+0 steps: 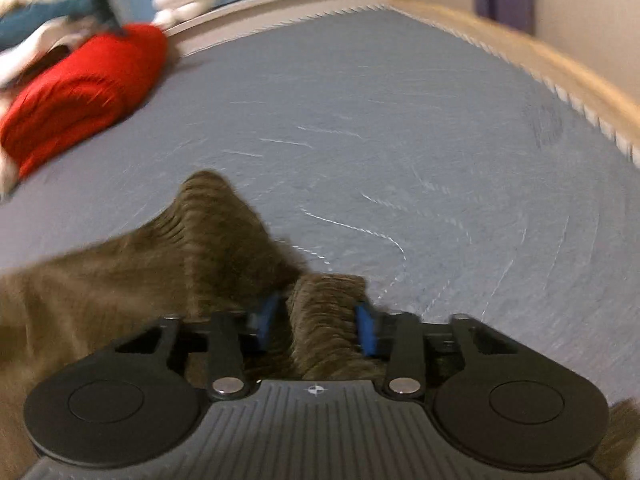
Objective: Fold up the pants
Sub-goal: 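Open the left gripper and lay the stretched pant leg flat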
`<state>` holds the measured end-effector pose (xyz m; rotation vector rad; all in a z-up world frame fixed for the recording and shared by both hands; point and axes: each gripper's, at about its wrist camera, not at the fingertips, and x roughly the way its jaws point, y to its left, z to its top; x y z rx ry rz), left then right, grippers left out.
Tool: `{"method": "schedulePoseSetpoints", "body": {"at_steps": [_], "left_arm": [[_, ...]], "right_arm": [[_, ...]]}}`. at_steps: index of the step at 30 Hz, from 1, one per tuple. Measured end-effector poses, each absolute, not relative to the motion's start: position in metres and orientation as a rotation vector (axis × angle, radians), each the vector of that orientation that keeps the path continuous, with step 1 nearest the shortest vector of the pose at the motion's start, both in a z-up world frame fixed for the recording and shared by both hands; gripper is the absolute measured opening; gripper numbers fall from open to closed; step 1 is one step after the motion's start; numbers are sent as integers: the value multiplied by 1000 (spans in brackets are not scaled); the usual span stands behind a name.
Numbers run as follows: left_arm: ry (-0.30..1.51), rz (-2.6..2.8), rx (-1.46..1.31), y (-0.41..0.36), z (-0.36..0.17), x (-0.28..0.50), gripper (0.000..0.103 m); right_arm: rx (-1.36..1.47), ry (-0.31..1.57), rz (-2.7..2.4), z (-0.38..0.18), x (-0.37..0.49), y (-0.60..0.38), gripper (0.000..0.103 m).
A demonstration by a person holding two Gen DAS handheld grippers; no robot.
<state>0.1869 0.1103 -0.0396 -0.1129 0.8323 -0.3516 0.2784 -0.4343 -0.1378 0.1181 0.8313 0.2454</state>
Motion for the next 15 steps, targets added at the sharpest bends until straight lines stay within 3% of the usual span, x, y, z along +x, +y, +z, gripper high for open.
{"method": "schedulePoseSetpoints", "body": {"at_steps": [4, 8, 10, 11, 15], "left_arm": [[836, -344, -106, 108, -42, 188, 49], [835, -334, -96, 107, -42, 188, 49], [832, -335, -102, 107, -42, 189, 49], [831, -336, -104, 107, -42, 189, 49], [825, -334, -95, 106, -40, 187, 54]], "right_arm": [[-86, 807, 323, -119, 269, -401, 11], [-64, 497, 93, -73, 272, -405, 9], [12, 389, -137, -64, 281, -418, 15], [40, 423, -186, -69, 291, -423, 30], [37, 595, -350, -102, 313, -424, 36]]}}
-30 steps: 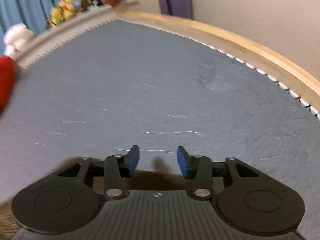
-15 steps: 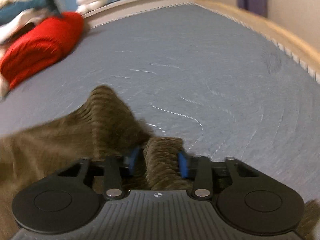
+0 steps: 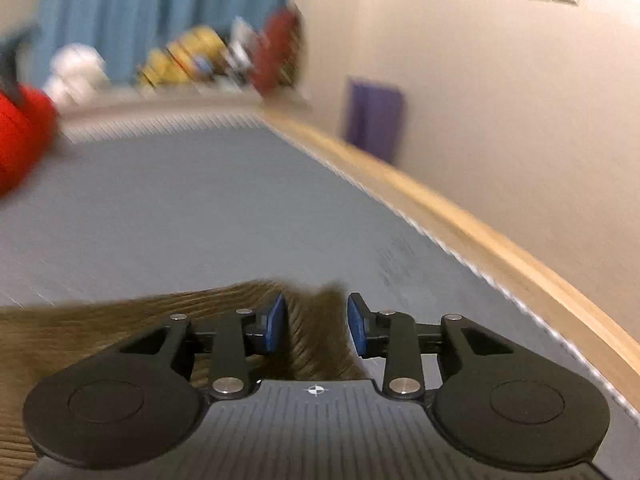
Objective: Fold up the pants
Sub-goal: 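Open the left gripper and lay the stretched pant leg flat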
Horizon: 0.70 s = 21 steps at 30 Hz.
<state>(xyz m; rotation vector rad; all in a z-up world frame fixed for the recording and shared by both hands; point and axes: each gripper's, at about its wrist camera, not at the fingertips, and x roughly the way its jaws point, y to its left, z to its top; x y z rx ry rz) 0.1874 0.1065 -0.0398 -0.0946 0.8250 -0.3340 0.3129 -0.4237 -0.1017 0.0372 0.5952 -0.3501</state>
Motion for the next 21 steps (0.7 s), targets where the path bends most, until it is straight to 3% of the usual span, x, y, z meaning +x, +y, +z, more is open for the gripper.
{"method": "schedulePoseSetpoints", "body": {"at_steps": [7, 12, 15, 21], "left_arm": [[833, -352, -79, 97, -42, 187, 54], [971, -346, -68, 96, -75, 199, 54], [1069, -284, -52, 105, -99, 205, 54], [999, -231, -73, 113, -69, 193, 55]], "right_arm": [[228, 643, -344, -130, 270, -428, 39], [53, 822, -441, -157, 275, -432, 39], [165, 764, -547, -138, 262, -440, 41], [196, 556, -406, -55, 199, -404, 44]]}}
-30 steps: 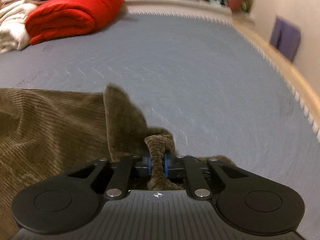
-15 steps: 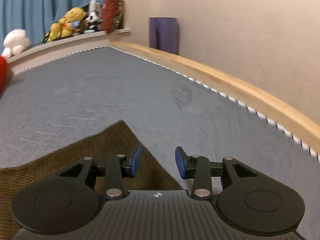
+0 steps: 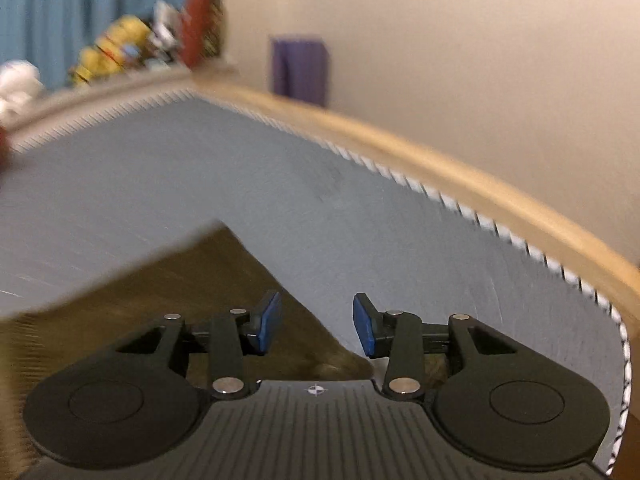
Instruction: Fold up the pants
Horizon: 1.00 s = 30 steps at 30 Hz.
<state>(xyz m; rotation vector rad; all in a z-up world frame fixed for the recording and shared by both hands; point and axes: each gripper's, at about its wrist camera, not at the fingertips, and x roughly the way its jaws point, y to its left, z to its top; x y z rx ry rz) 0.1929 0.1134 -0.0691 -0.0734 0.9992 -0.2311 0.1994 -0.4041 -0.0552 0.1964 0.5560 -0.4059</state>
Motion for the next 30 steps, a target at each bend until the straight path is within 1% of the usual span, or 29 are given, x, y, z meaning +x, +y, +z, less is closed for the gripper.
{"method": "schedulePoseSetpoints", "body": {"at_steps": [2, 4, 7, 11, 14, 18, 25, 28, 30], "left_arm": [[970, -209, -84, 118, -59, 187, 55], [941, -178, -102, 123, -49, 180, 56], [907, -130, -125, 131, -34, 169, 56], [872, -88, -123, 144, -19, 146, 58], [853, -62, -94, 154, -11, 127, 59], [826, -36, -99, 171, 1, 101, 59], [809, 4, -77, 195, 5, 66, 62], [819, 40, -81, 210, 0, 58, 62], [827, 68, -98, 221, -4, 57, 62]], "right_arm": [[218, 483, -351, -22, 174, -393, 51], [235, 411, -292, 16, 151, -385, 53], [243, 310, -200, 61, 110, -364, 60], [256, 233, -74, 103, 75, -336, 63], [272, 206, 20, 117, 54, -309, 63], [272, 197, 139, 124, 37, -274, 65], [213, 286, 259, 104, 13, -221, 65], [35, 321, 259, 83, 21, -198, 71], [-62, 341, 240, 64, 26, -186, 71]]}}
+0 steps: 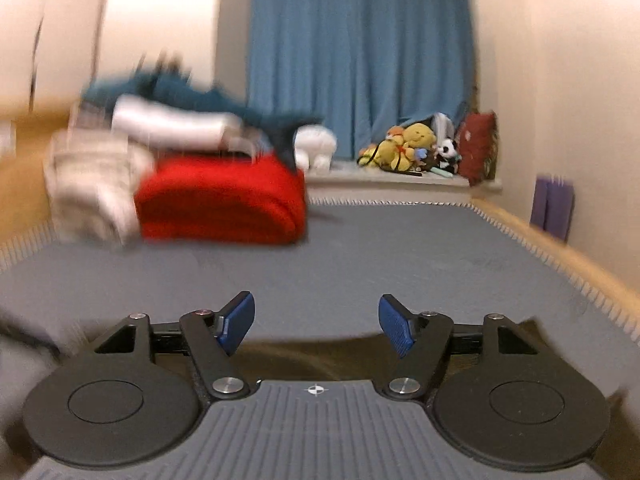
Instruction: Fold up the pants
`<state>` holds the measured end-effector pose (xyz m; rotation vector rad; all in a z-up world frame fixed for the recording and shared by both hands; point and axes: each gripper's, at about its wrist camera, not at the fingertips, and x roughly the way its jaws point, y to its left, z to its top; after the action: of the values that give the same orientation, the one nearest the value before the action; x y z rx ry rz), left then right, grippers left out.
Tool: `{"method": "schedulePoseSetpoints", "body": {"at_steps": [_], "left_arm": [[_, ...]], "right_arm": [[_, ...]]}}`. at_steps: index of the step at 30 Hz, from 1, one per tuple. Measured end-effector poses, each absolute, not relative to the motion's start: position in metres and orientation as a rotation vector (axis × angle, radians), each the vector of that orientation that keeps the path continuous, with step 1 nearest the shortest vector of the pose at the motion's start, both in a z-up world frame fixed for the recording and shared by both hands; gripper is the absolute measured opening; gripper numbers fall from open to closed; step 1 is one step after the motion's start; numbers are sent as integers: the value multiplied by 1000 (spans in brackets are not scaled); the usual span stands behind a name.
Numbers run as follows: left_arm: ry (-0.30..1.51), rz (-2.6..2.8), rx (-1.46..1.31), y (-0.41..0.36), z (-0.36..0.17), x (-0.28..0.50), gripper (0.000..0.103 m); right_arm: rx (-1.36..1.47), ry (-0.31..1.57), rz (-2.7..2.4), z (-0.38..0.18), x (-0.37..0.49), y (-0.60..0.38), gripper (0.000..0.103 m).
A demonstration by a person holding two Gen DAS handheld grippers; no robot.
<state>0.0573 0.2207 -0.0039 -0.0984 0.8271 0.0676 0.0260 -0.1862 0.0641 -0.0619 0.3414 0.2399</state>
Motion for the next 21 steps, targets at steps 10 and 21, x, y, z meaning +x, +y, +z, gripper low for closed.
{"method": "schedulePoseSetpoints", "body": {"at_steps": [10, 21], "left_arm": [[800, 215, -272, 280, -22, 88, 79], [906, 296, -340, 309, -71, 116, 74]], "right_arm": [[45, 610, 260, 3, 62, -184, 66], [-180, 580, 390, -18, 55, -148, 67]]}}
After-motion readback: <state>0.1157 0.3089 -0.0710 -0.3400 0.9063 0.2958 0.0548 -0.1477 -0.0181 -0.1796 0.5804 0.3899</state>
